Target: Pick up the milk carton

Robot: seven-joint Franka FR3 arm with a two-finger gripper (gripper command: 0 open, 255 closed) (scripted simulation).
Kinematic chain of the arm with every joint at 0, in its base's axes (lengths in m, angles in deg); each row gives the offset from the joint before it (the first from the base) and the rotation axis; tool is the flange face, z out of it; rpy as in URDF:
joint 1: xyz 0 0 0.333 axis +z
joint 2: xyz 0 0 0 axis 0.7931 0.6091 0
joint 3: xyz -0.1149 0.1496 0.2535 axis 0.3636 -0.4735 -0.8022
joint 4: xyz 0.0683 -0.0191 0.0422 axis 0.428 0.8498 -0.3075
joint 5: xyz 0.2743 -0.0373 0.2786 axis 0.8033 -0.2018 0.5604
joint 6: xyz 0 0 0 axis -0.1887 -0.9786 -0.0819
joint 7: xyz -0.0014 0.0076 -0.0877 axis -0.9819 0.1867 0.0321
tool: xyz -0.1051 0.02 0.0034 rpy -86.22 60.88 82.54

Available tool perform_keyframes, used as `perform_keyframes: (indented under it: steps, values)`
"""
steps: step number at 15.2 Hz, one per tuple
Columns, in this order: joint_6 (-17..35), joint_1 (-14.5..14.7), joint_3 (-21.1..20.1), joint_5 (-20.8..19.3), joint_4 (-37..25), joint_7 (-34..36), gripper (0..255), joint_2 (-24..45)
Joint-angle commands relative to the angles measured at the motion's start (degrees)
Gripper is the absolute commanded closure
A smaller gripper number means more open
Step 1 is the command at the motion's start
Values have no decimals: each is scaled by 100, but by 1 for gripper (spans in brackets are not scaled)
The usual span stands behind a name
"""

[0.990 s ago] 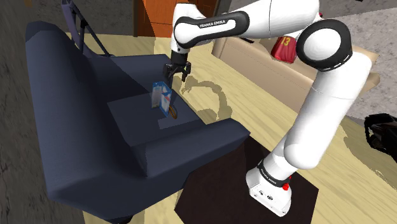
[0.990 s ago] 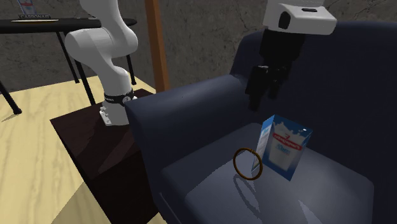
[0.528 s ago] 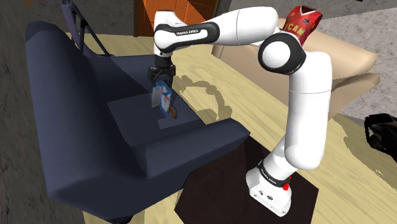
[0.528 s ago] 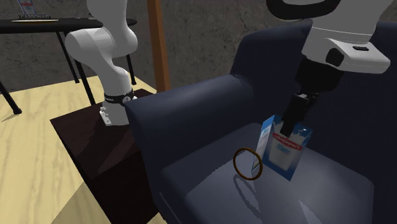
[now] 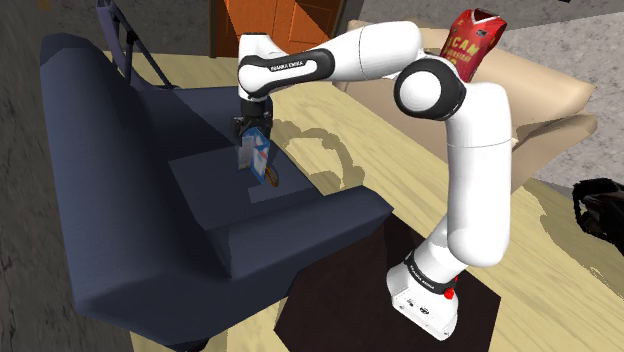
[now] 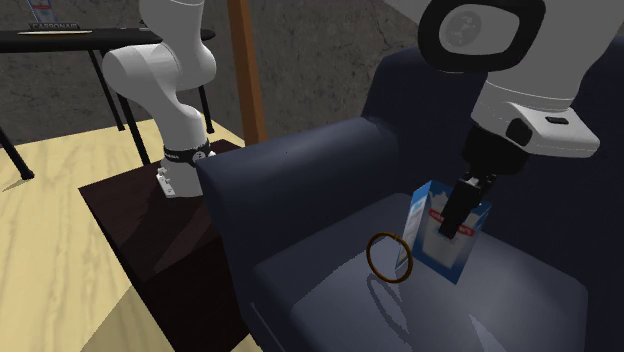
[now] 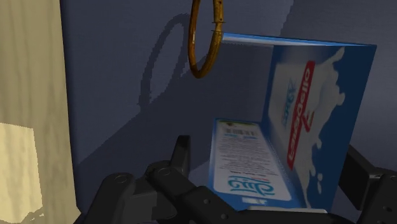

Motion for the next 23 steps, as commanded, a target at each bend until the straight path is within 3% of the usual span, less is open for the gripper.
perform_keyframes:
  steps: [1,2,11,23]
  values:
    - [44,2,2,-3,5,2,0,36]
    - [47,2,2,-3,8,2,255,37]
    - [43,2,2,-3,5,2,255,36]
    - [-700,-1,-19,33,-414,-24,255,-289]
